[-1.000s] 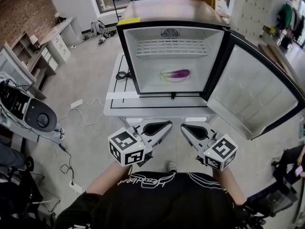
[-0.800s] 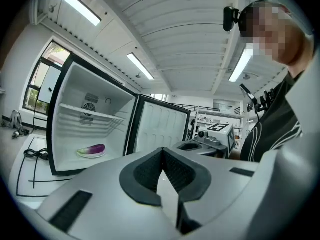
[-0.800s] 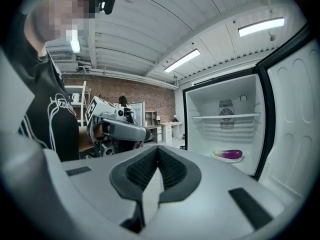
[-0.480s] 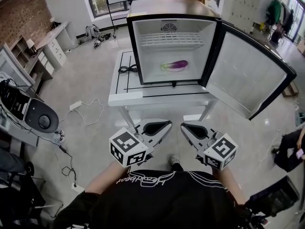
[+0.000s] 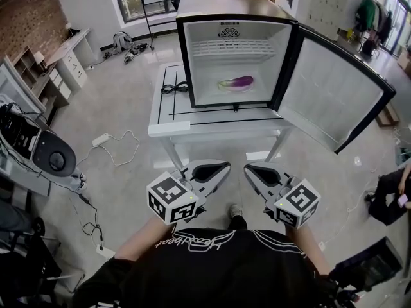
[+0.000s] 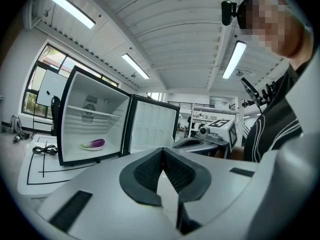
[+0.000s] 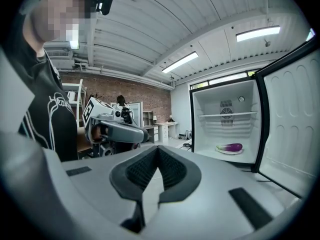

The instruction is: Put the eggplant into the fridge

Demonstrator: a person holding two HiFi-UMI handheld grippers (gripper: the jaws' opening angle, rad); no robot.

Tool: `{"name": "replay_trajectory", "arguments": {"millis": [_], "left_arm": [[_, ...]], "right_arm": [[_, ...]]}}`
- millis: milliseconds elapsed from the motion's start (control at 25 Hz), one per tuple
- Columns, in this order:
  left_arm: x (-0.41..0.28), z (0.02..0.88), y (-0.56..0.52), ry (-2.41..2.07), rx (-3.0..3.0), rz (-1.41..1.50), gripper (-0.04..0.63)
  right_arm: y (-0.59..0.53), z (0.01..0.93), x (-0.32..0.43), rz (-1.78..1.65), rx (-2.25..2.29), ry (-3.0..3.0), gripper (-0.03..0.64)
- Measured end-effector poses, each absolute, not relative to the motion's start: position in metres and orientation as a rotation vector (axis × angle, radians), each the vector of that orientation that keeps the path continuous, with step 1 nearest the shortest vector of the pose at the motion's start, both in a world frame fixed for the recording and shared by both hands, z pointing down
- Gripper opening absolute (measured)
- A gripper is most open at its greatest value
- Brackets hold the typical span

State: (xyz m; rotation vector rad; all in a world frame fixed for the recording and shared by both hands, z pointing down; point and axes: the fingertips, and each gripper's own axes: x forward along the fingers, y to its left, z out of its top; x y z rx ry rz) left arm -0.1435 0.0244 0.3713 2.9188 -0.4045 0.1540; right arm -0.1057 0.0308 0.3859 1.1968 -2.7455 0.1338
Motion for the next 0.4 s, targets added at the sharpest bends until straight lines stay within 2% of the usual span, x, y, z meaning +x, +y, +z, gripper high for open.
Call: {"name": "replay_trajectory", "arguments": {"millis": [400], "left_arm": [[-0.1456,0.3778,0.0225,-0.42,2.935,0.173,0.008]], "right_arm": [[0.0294,0.3887,-0.1087,0.13,1.202,-2.759,0.008]]}}
